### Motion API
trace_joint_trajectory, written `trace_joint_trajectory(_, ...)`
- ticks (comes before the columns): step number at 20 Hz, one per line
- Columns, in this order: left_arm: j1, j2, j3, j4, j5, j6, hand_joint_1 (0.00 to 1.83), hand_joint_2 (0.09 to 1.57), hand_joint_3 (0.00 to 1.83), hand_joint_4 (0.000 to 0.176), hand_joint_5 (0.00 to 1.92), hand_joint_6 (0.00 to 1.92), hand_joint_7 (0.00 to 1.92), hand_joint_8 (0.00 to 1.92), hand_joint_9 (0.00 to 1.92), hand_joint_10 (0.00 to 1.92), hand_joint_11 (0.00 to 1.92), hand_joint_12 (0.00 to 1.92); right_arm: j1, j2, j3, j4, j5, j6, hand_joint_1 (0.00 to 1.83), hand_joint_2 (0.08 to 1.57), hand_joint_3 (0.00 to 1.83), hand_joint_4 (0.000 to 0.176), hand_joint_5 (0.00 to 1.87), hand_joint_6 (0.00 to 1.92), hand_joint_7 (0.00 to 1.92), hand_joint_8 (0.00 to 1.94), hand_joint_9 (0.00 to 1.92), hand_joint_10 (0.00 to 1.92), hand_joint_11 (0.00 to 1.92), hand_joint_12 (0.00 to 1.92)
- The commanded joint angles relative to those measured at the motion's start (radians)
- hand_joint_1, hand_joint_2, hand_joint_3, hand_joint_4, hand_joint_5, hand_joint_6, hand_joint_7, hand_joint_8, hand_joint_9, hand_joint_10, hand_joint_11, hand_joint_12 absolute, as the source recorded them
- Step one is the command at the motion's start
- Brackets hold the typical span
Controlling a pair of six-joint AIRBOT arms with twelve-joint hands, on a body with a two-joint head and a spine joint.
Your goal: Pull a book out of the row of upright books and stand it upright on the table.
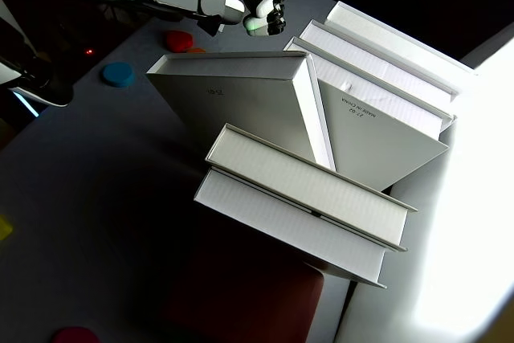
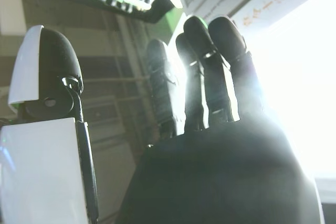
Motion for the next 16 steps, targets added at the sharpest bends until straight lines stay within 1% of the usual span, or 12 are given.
trace_joint_trajectory(1, -0.011, 0.013, 0.002, -0.05, -0.109, -0.01, 1.04, 0.99, 0.01, 0.057, 0.6, 0.02, 0.24, 0.55, 0.22, 1.13, 0.05, 1.85, 0.009, -0.004, 0.003, 0.032, -0.08, 0.0, 0.66, 0.83, 0.01, 0.176, 0.12, 0.0, 0.0, 0.0, 0.0, 0.0, 0.05, 0.03)
trace_joint_trajectory(3, 0.006, 0.052, -0.015, -0.076, -0.123, -0.01, 1.05, 0.97, 0.0, 0.054, 0.6, 0.01, 0.32, 0.46, 0.28, 0.99, 0.09, 1.72, 0.008, -0.008, 0.007, 0.032, -0.088, 0.0, 0.71, 0.92, 0.02, 0.151, 0.11, 0.0, 0.0, 0.0, 0.0, 0.0, 0.0, 0.0)
trace_joint_trajectory(5, 0.057, 0.117, -0.066, -0.122, -0.15, -0.01, 1.07, 0.94, 0.0, 0.034, 0.62, 0.01, 0.45, 0.26, 0.33, 0.91, 0.1, 1.71, 0.001, -0.02, 0.017, 0.032, -0.101, 0.0, 0.73, 0.94, 0.02, 0.133, 0.14, 0.01, 0.0, 0.0, 0.0, 0.0, 0.0, 0.0)
trace_joint_trajectory(6, 0.072, 0.126, -0.074, -0.137, -0.163, -0.01, 1.06, 0.95, 0.0, 0.035, 0.6, 0.0, 0.44, 0.21, 0.3, 0.9, 0.06, 1.73, -0.005, -0.024, 0.022, 0.032, -0.107, 0.0, 0.77, 0.94, 0.02, 0.132, 0.15, 0.01, 0.0, 0.0, 0.0, 0.0, 0.0, 0.0)
trace_joint_trajectory(7, 0.094, 0.135, -0.082, -0.157, -0.176, -0.01, 1.04, 0.96, 0.0, 0.037, 0.6, 0.0, 0.46, 0.15, 0.29, 0.91, 0.05, 1.74, -0.013, -0.031, 0.028, 0.032, -0.114, 0.0, 0.78, 0.94, 0.01, 0.146, 0.15, 0.01, 0.0, 0.0, 0.0, 0.0, 0.0, 0.0)
trace_joint_trajectory(9, 0.12, 0.145, -0.089, -0.179, -0.187, -0.01, 1.02, 0.98, 0.0, 0.013, 0.58, 0.0, 0.51, 0.12, 0.29, 0.94, 0.07, 1.74, -0.022, -0.04, 0.033, 0.032, -0.118, 0.0, 0.67, 0.95, 0.02, 0.129, 0.16, 0.02, 0.0, 0.0, 0.0, 0.0, 0.02, 0.01)
trace_joint_trajectory(10, 0.132, 0.151, -0.095, -0.19, -0.193, -0.01, 1.01, 0.99, 0.01, 0.012, 0.58, 0.0, 0.52, 0.11, 0.29, 0.93, 0.07, 1.73, -0.023, -0.043, 0.035, 0.032, -0.121, 0.0, 0.57, 0.96, 0.02, 0.121, 0.16, 0.02, 0.0, 0.0, 0.0, 0.0, 0.06, 0.03)
trace_joint_trajectory(11, 0.145, 0.159, -0.102, -0.201, -0.2, -0.01, 1.01, 1.0, 0.0, 0.01, 0.58, 0.0, 0.51, 0.09, 0.28, 0.93, 0.06, 1.74, -0.024, -0.048, 0.037, 0.034, -0.125, 0.0, 0.6, 0.99, 0.0, 0.107, 0.2, 0.03, 0.02, 0.01, 0.0, 0.0, 0.01, 0.23)
trace_joint_trajectory(13, 0.177, 0.18, -0.122, -0.225, -0.219, -0.01, 1.01, 0.97, 0.0, 0.038, 0.59, 0.01, 0.52, 0.06, 0.27, 1.0, 0.07, 1.76, -0.033, -0.061, 0.049, 0.048, -0.127, 0.0, 0.58, 1.02, 0.0, 0.079, 0.24, 0.03, 0.03, 0.0, 0.02, 0.0, 0.0, 0.56)
trace_joint_trajectory(14, 0.186, 0.186, -0.127, -0.233, -0.226, -0.01, 1.01, 0.97, 0.0, 0.044, 0.59, 0.0, 0.51, 0.05, 0.25, 1.0, 0.07, 1.76, -0.039, -0.067, 0.055, 0.053, -0.127, 0.0, 0.62, 1.02, 0.0, 0.082, 0.24, 0.02, 0.04, 0.0, 0.02, 0.0, 0.0, 0.53)
trace_joint_trajectory(15, 0.189, 0.187, -0.128, -0.235, -0.229, -0.01, 1.0, 0.99, 0.0, 0.038, 0.58, 0.0, 0.51, 0.05, 0.26, 1.0, 0.07, 1.74, -0.043, -0.071, 0.06, 0.055, -0.128, 0.0, 0.65, 1.02, 0.0, 0.112, 0.23, 0.01, 0.04, 0.0, 0.02, 0.0, 0.0, 0.49)
trace_joint_trajectory(16, 0.189, 0.187, -0.128, -0.234, -0.23, -0.01, 1.01, 1.0, 0.01, 0.031, 0.57, 0.0, 0.53, 0.05, 0.27, 0.99, 0.06, 1.75, -0.048, -0.076, 0.066, 0.06, -0.128, 0.0, 0.74, 1.01, 0.0, 0.121, 0.26, 0.02, 0.06, 0.01, 0.04, 0.01, 0.0, 0.48)
